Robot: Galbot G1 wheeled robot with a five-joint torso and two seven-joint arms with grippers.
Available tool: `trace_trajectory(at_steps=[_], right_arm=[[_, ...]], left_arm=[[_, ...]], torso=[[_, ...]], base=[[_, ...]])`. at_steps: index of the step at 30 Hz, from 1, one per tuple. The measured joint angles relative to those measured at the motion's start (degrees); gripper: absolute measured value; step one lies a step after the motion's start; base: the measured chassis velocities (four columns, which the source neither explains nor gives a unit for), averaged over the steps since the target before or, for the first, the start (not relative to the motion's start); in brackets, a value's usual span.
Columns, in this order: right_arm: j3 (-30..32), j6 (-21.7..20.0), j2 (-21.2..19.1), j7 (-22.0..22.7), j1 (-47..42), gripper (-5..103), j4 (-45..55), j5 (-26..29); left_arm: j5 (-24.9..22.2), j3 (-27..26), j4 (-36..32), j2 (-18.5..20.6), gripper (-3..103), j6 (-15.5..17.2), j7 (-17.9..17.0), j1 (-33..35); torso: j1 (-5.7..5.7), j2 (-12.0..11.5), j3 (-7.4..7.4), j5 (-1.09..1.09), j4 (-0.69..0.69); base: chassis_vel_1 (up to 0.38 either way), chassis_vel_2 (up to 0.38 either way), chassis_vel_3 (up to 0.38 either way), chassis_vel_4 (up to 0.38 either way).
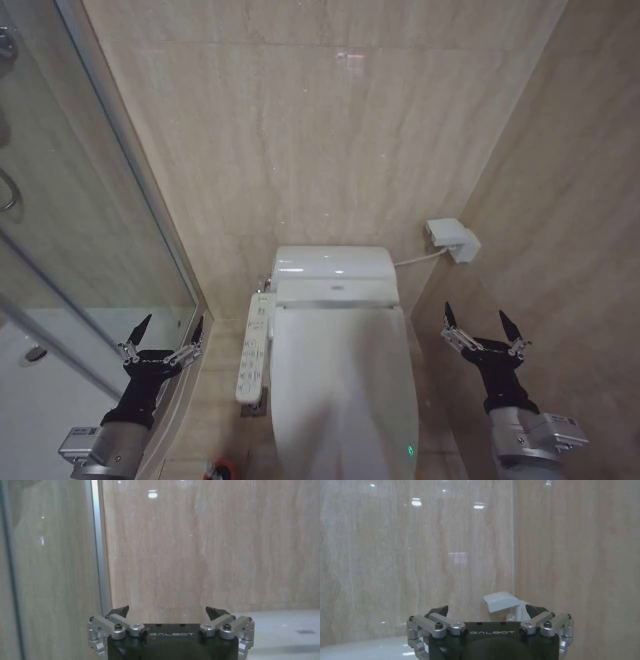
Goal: Open the toilet lid, clean the toilet bowl with a toilet brush, close the toilet lid, and flush.
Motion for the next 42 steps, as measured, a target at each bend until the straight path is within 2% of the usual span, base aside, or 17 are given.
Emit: trace_trajectory(at_steps=[4,6,9,12,14,19,20,24,25,29,42], right_arm=[[0.0,0.0,0.0,0.0,0.0,100,0.0,0.0],[0.0,0.0,0.0,0.0,0.0,100,0.0,0.0],[0.0,0.0,0.0,0.0,0.0,100,0.0,0.0],[0.0,0.0,0.0,0.0,0.0,100,0.0,0.0],[0.0,0.0,0.0,0.0,0.0,100,0.0,0.0],[0.0,0.0,0.0,0.0,0.0,100,0.0,0.0],[0.0,0.0,0.0,0.0,0.0,100,0.0,0.0],[0.0,0.0,0.0,0.0,0.0,100,0.0,0.0],[0.0,0.0,0.0,0.0,0.0,100,0.0,0.0],[0.0,0.0,0.0,0.0,0.0,100,0.0,0.0],[0.0,0.0,0.0,0.0,0.0,100,0.0,0.0]], left_arm=[[0.0,0.0,0.0,0.0,100,0.0,0.0,0.0],[0.0,0.0,0.0,0.0,100,0.0,0.0,0.0],[0.0,0.0,0.0,0.0,100,0.0,0.0,0.0],[0.0,0.0,0.0,0.0,100,0.0,0.0,0.0],[0.0,0.0,0.0,0.0,100,0.0,0.0,0.0],[0.0,0.0,0.0,0.0,100,0.0,0.0,0.0],[0.0,0.0,0.0,0.0,100,0.0,0.0,0.0],[0.0,0.0,0.0,0.0,100,0.0,0.0,0.0],[0.0,0.0,0.0,0.0,100,0.0,0.0,0.0],[0.0,0.0,0.0,0.0,100,0.0,0.0,0.0],[0.0,0.0,0.0,0.0,100,0.0,0.0,0.0]], torso=[[-0.02,0.0,0.00,0.02,0.01],[-0.03,0.0,-0.02,-0.04,0.01],[-0.01,0.0,0.00,0.03,0.04],[-0.02,0.0,-0.01,-0.04,0.00],[-0.01,0.0,0.00,0.02,0.02],[-0.02,0.0,-0.01,-0.01,0.02],[-0.03,0.0,-0.01,0.05,0.03],[-0.03,0.0,-0.02,-0.03,0.00],[-0.03,0.0,-0.01,0.04,0.02],[-0.06,0.0,-0.03,0.00,0.00],[0.04,0.0,0.02,0.01,0.01]], base=[[0.219,-0.225,-0.236,0.241],[0.293,-0.277,-0.239,0.258],[0.294,-0.262,-0.276,0.271],[0.306,-0.321,-0.312,0.311],[0.348,-0.336,-0.320,0.335],[0.374,-0.371,-0.375,0.364],[0.369,-0.352,-0.384,0.349],[0.336,-0.356,-0.381,0.365],[0.380,-0.310,-0.362,0.344],[0.311,-0.329,-0.334,0.307],[0.027,-0.027,-0.028,0.023]])
